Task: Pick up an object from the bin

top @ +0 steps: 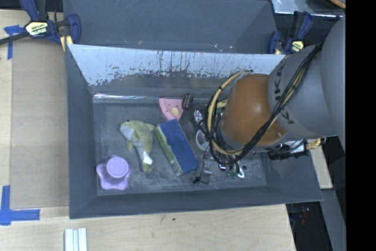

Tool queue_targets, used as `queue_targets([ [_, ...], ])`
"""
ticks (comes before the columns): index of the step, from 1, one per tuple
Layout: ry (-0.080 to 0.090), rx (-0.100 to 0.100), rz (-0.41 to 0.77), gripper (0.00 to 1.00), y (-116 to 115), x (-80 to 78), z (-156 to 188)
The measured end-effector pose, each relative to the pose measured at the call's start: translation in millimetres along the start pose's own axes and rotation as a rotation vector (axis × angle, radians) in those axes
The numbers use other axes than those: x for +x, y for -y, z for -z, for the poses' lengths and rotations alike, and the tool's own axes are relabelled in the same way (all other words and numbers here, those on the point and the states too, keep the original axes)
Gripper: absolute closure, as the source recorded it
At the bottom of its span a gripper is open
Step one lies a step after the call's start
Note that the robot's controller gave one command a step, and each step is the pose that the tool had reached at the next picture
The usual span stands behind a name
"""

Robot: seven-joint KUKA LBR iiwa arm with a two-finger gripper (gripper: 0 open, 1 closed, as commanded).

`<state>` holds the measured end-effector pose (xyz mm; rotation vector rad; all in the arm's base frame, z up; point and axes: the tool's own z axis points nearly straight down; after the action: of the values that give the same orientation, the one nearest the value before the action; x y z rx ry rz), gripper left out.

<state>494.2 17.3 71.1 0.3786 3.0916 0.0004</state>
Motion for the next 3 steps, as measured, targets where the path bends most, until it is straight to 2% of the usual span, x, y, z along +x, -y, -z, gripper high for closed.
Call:
queue_targets([
  [1, -0.002, 0.000, -0.029, 1.00, -17.3, -2.1, 0.6],
  [3, 0.000, -0.001, -0.027, 1.00, -17.2, -2.3, 5.0],
])
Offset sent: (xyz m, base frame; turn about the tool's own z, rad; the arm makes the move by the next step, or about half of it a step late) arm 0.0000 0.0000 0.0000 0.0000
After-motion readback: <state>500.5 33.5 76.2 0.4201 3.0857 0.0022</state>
